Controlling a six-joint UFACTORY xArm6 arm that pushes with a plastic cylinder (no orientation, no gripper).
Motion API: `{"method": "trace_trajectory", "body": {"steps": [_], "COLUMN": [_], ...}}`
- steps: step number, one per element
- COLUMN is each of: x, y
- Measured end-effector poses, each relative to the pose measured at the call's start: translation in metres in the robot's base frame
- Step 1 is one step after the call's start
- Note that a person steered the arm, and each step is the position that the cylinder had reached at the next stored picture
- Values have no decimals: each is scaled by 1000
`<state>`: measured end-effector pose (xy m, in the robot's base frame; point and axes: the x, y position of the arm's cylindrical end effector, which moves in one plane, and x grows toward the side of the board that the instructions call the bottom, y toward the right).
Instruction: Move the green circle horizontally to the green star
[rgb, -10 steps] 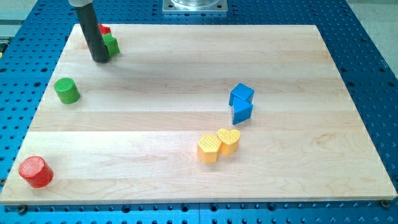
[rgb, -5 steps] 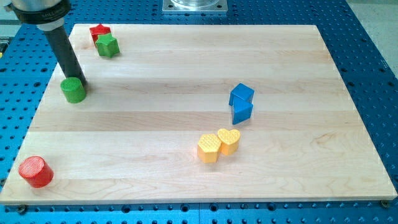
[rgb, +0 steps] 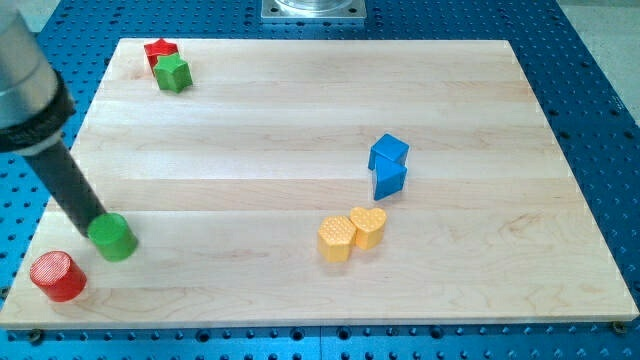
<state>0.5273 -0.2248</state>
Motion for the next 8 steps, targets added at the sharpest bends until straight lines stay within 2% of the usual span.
{"method": "trace_trajectory", "body": {"steps": [1,2,3,4,5,6,7,8], "x": [22,61,79,79,61,-5,-67,-91], "y": [-27,-21,-6,14,30,5,11,51]}}
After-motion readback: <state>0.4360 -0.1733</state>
